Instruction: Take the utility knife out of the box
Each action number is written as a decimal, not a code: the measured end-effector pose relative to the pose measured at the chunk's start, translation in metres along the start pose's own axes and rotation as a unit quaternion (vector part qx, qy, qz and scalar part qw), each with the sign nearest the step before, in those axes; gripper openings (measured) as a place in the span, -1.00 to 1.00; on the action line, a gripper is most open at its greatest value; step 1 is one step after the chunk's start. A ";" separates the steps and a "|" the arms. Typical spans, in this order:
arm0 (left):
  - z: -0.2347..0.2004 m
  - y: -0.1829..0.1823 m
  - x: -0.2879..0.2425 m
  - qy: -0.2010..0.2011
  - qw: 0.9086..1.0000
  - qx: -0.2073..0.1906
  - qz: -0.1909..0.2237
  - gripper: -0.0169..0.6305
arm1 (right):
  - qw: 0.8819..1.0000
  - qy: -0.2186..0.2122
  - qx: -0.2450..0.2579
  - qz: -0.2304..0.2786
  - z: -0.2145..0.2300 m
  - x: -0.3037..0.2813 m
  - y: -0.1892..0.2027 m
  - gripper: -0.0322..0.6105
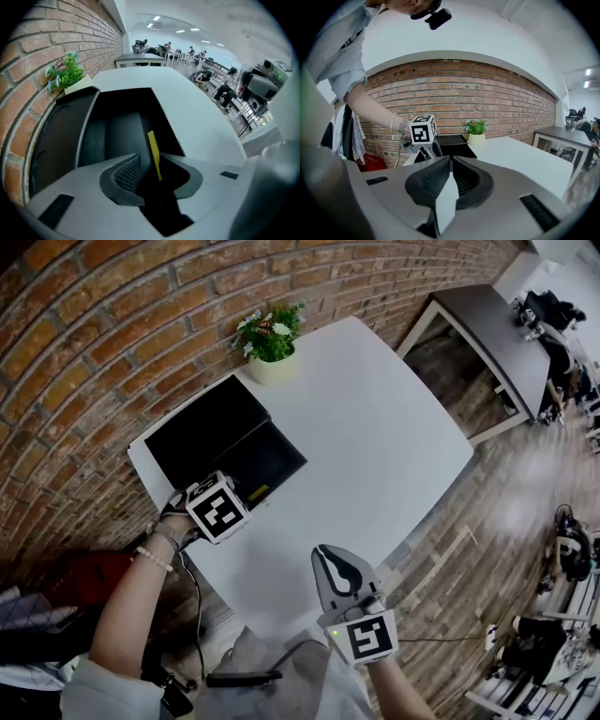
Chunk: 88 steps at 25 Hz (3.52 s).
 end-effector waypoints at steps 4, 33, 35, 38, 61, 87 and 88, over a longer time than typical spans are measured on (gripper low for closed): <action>0.000 0.001 -0.002 0.044 0.999 0.005 -0.017 -0.53 | 1.000 0.001 0.004 0.002 0.000 0.002 -0.001 -0.74; 0.000 -0.002 -0.005 0.058 0.996 -0.038 -0.062 -0.40 | 1.000 -0.006 0.002 0.005 -0.001 0.009 -0.001 -0.74; -0.001 0.000 -0.010 0.052 0.995 -0.044 -0.068 -0.40 | 1.000 -0.005 0.001 0.006 0.001 0.010 -0.001 -0.74; -0.005 0.000 -0.010 0.031 0.996 -0.050 -0.064 -0.41 | 1.000 -0.003 -0.001 0.007 0.003 0.010 -0.001 -0.74; 0.000 -0.009 0.046 -0.032 0.991 0.080 0.106 -0.71 | 0.999 -0.020 0.023 0.021 0.007 0.023 -0.012 -0.74; 0.132 0.052 0.256 -0.321 0.836 0.205 0.396 -0.71 | 0.991 -0.068 0.065 0.094 -0.006 0.076 -0.080 -0.74; 0.139 0.056 0.260 -0.328 0.831 0.207 0.398 -0.71 | 0.991 -0.069 0.064 0.096 -0.007 0.077 -0.080 -0.74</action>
Point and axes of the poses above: the fingertips, and each gripper's own axes: x backward along the fingers, z to its right, y out of its underside, the point moved 7 cm from there along x, backward along the fingers, and after that the axes turned 4 degrees about -z, right-handed, at the moved point
